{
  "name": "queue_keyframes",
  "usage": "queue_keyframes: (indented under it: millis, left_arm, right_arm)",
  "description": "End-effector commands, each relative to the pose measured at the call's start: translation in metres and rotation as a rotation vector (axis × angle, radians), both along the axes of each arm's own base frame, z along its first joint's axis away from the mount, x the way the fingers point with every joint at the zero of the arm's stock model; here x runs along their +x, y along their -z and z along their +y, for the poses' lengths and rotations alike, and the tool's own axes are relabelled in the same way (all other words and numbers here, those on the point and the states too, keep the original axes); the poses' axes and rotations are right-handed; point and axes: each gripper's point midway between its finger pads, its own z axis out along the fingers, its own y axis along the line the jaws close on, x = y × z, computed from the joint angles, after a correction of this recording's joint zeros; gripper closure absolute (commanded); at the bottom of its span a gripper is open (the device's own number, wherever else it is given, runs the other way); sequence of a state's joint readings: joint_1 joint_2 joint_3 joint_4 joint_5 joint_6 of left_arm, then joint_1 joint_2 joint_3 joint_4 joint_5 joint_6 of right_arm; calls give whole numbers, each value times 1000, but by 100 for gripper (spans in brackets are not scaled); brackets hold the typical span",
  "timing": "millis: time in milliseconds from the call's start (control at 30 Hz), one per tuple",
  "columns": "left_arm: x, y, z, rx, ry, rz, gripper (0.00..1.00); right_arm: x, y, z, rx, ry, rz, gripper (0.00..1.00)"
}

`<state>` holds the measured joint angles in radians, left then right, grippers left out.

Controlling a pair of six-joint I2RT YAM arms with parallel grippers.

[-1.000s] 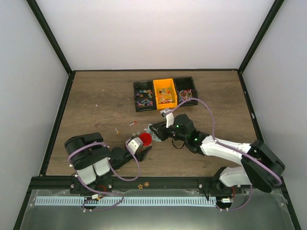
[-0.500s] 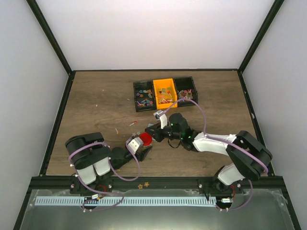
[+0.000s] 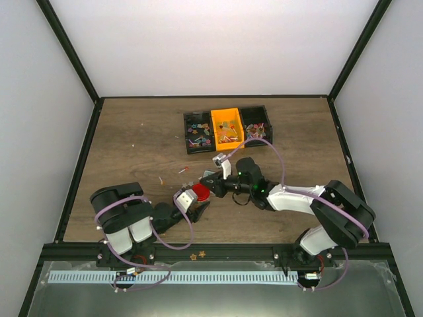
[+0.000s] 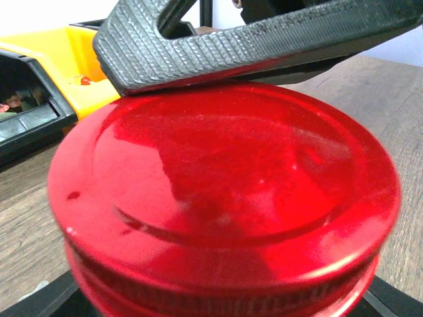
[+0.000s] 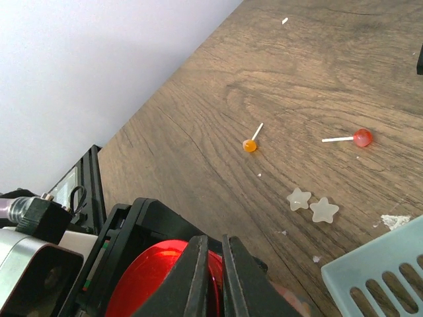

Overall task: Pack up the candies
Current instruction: Screw the bottle lid onto the packing bottle.

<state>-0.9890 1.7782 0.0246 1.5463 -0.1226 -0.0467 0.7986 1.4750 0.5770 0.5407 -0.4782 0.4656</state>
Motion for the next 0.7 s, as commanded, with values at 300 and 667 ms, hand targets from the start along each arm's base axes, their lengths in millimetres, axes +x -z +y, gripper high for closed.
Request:
queue_keyframes:
  millis: [300,667]
  left_arm:
    - [-15,-11,21,-85,-7,15,31]
    - [-13,-10,22,-82,-17,14,31]
  right_arm:
    - [-31,15,-6,15,-104,75,99]
    - [-53,17,-13,50,-164,122,99]
